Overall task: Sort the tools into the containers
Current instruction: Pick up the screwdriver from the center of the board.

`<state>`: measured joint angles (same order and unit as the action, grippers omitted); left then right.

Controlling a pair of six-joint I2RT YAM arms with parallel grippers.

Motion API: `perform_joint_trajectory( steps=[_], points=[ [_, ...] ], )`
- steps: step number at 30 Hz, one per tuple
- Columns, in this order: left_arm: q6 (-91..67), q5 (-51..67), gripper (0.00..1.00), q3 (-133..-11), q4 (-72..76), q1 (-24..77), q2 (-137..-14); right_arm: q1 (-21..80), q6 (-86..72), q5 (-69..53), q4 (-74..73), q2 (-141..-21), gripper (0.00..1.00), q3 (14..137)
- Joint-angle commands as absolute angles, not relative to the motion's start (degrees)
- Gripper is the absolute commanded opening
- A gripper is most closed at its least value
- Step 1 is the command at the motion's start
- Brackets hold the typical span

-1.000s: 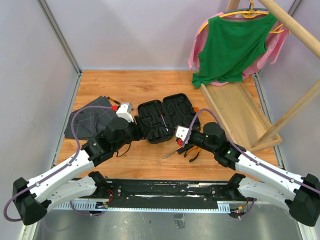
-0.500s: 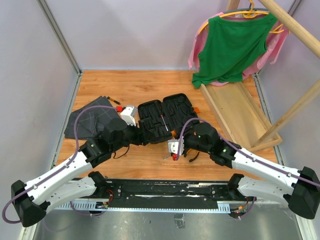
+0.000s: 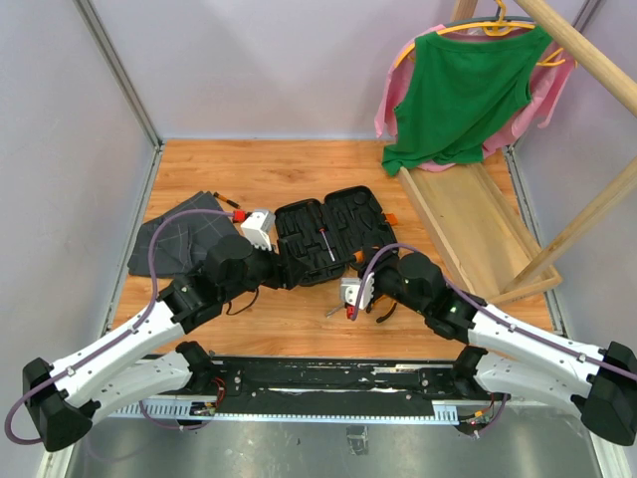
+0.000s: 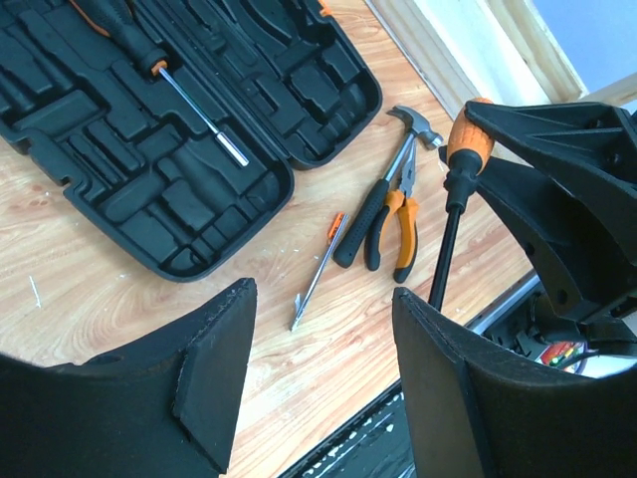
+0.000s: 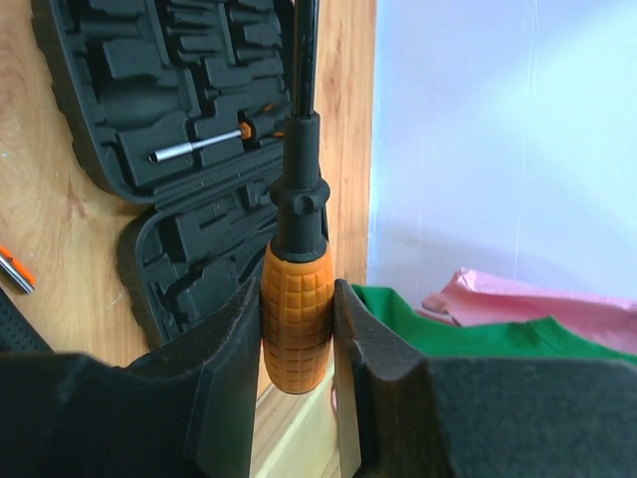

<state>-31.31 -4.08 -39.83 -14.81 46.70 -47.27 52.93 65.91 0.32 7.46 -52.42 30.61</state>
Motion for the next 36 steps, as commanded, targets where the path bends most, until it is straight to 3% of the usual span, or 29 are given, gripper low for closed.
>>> perform_joint_trajectory(
  steps=[1, 12, 24, 36],
  points=[
    [-31.4, -5.0, 0.61, -41.0, -12.7, 46.9, -45.3, 53.8, 64.0, 3.9, 10.7, -49.1, 0.01, 29.1],
    [-32.8, -11.7, 0.64, -42.0, -15.9, 46.9, -40.7, 53.9, 71.4, -15.1, -0.3, -47.8, 0.01, 30.8],
    [-28.5, 7.7, 0.60, -41.4, -9.9, 46.9, -44.9, 54.1, 81.6, -13.7, 6.8, -58.5, 0.01, 36.4],
    [-24.5, 15.6, 0.54, -43.0, -10.7, 46.9, -50.7, 54.0, 92.0, -12.0, 4.6, -60.6, 0.01, 41.7]
  ],
)
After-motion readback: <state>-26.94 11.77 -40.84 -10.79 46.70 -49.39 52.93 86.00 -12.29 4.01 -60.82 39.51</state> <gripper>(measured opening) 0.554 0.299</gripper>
